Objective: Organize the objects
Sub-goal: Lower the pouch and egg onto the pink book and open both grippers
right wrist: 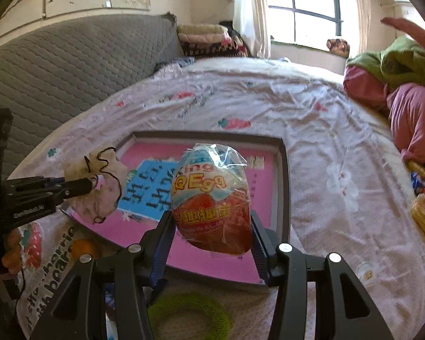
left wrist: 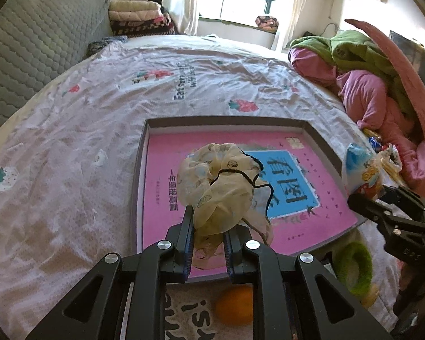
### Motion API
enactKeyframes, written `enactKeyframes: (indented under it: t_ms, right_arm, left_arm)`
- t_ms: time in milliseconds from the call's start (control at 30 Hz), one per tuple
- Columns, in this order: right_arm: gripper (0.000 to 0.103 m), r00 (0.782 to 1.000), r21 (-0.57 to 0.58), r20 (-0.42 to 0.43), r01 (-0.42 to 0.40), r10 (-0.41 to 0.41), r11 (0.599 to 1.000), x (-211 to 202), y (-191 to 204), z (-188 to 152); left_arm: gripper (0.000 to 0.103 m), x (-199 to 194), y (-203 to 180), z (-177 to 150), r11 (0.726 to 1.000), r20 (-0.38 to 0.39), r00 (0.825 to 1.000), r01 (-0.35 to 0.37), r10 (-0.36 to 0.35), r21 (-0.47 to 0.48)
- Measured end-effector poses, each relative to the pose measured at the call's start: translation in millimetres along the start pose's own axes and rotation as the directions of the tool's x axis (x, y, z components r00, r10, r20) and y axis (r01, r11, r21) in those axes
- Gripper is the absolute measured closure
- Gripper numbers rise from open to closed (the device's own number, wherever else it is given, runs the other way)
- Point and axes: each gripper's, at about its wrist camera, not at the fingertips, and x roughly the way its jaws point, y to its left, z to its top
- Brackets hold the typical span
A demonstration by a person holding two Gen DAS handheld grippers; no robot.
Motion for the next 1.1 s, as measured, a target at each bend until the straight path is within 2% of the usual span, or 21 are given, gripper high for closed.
enactKeyframes:
  t_ms: [500,933,1100]
  right_arm:
    - [0.052,0.992,0.031,-0.121,0.020,-0.016,0.999,35.4,-8.1,-14.7]
    - [0.052,0.992,0.036,-0.123,0.019,-0.015,0.999,35.6,-8.9,-15.0]
    - [0.046,0.993,0.021,-0.106,0.053,-0.051,0.998,33.7,-7.8,-14.1]
  left_arm:
    - [0.082,23.0,5.6,-7.8,1.000,-0.055,0.998,-0.029,0.029,0.000]
    - [0.077,25.1,8.6,-9.2,0.999,-0.069,0.997,-0.039,0.039,0.002]
    - [0.071,22.8,10.0,-8.2,0.999,-0.067,0.997,-0.047,0.047,0.002]
